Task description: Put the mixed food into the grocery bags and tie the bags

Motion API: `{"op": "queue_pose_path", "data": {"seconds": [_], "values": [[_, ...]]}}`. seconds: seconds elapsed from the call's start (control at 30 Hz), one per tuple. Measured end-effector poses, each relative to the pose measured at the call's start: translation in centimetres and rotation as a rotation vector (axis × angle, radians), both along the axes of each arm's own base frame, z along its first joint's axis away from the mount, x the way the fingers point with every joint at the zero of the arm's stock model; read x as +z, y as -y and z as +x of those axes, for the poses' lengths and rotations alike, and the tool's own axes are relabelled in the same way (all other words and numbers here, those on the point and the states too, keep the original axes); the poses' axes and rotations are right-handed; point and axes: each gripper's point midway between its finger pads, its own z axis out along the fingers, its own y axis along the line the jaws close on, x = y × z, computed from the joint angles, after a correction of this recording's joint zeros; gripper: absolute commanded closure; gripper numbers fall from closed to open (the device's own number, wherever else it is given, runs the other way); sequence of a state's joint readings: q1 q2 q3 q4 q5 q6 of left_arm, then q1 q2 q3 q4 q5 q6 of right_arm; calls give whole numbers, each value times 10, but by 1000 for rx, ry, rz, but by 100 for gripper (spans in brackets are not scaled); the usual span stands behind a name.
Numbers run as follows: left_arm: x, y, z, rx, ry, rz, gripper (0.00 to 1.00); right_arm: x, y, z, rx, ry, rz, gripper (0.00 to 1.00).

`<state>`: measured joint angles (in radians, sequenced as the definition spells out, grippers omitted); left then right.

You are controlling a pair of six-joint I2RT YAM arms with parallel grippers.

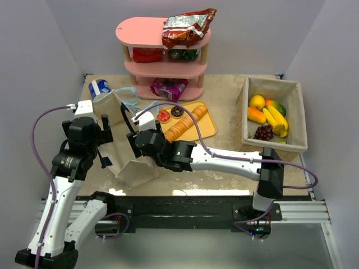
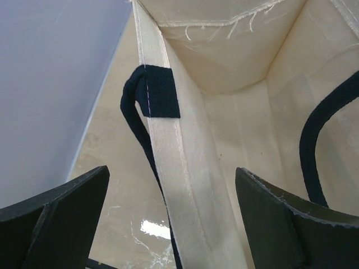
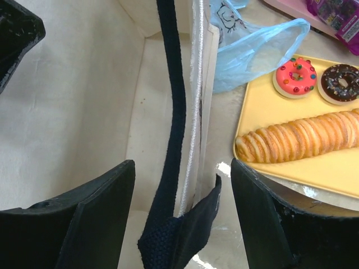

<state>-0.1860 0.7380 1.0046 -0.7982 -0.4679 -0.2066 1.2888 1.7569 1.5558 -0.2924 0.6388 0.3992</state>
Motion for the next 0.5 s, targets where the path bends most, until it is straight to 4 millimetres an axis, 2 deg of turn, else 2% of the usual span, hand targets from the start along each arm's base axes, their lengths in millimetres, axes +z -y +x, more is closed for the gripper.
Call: {"op": "queue_pose_path", "data": {"seconds": [0.1, 0.17, 0.2, 0.23, 0.3, 0.33, 0.37, 0.4, 0.43, 0.47, 0.5], "values": [[-2, 1, -2, 7, 4, -21, 0, 0, 1, 3, 0, -4, 0, 27], [-5, 4, -2, 2, 2, -40, 6, 0, 0, 6, 10, -12, 2, 27], [-7, 6, -1, -6, 0, -50, 11, 2, 0, 9, 12, -13, 2, 27], [-10, 10, -1, -20, -7, -63, 25, 4, 0, 13, 16, -15, 6, 26], [-16, 16, 1, -41, -22, -85, 40, 11, -3, 22, 23, -13, 17, 27], [-18, 18, 2, -47, -25, -97, 58, 14, -6, 27, 28, -11, 24, 32], [-20, 20, 3, -55, -29, -103, 67, 18, -9, 30, 36, -10, 31, 36], [-21, 22, 3, -63, -30, -110, 77, 21, -13, 36, 45, -9, 35, 51], [-22, 23, 3, -73, -33, -111, 95, 22, -16, 40, 48, -6, 38, 61], [-22, 24, 2, -76, -30, -113, 100, 23, -20, 44, 53, -1, 36, 70], [-21, 24, 2, -75, -24, -118, 100, 21, -23, 47, 54, -2, 33, 80]]}}
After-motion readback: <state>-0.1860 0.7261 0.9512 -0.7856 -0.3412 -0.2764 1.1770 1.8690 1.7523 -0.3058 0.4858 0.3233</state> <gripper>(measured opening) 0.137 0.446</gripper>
